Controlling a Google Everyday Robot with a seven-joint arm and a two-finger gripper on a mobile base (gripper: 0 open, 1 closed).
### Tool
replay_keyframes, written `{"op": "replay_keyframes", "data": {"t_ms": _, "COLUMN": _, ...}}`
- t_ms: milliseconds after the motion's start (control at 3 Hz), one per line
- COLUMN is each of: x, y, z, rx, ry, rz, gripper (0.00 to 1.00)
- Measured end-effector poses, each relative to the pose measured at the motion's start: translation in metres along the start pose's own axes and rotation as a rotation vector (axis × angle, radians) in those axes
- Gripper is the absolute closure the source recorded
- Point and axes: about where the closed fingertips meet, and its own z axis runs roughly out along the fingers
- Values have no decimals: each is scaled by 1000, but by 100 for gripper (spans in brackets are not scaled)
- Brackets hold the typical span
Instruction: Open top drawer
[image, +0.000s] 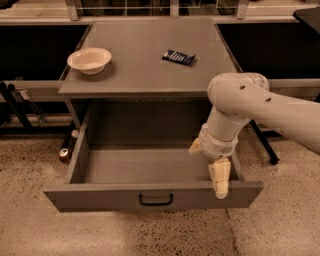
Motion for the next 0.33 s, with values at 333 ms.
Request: {"op": "replay_keyframes", "data": {"t_ms": 333, "x": 5, "y": 9, "z": -25, "rx": 55, "ry": 39, "rz": 27, "gripper": 0}}
